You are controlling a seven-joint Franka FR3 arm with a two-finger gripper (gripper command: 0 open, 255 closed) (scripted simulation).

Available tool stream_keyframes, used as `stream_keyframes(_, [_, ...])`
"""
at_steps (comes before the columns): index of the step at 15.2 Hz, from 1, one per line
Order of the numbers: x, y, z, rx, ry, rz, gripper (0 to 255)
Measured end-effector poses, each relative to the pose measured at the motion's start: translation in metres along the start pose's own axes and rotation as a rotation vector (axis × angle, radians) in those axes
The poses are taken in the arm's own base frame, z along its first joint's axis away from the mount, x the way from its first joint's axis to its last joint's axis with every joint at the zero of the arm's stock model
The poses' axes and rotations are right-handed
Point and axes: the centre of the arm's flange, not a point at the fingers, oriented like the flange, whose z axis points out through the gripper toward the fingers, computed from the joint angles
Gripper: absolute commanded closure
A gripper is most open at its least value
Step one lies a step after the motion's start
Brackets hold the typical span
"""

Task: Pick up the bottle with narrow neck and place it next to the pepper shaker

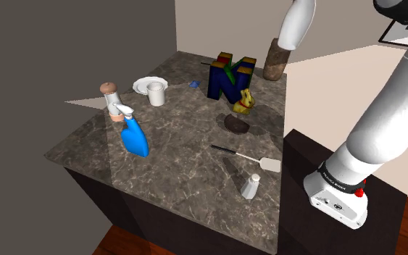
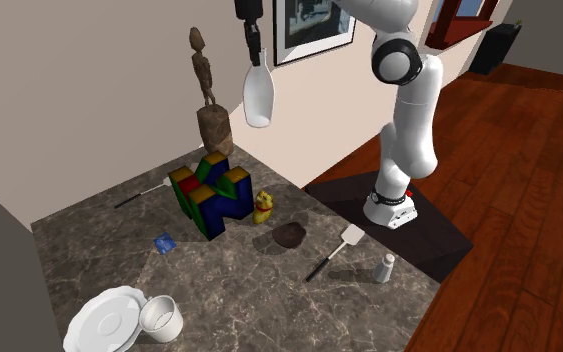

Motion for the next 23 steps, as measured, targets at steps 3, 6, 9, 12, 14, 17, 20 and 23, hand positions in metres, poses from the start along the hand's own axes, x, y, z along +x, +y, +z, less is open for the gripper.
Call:
stream_keyframes(3, [-0.025,-0.030,-0.002,0.000,0.001,0.000,255])
stream_keyframes(6, [-0.047,-0.060,0.000,0.000,0.001,0.000,255])
stream_keyframes(9, [-0.074,-0.094,0.006,0.000,0.001,-0.001,255])
stream_keyframes(12, [-0.097,-0.124,0.004,0.000,0.001,-0.001,255])
stream_keyframes(14, [-0.115,-0.143,0.003,0.000,0.001,-0.001,255])
stream_keyframes(17, [-0.141,-0.174,0.005,0.000,0.001,-0.001,255])
stream_keyframes(20, [-0.161,-0.205,0.006,0.000,0.001,-0.001,255])
stream_keyframes(23, [-0.188,-0.237,0.010,-0.001,0.001,-0.001,255])
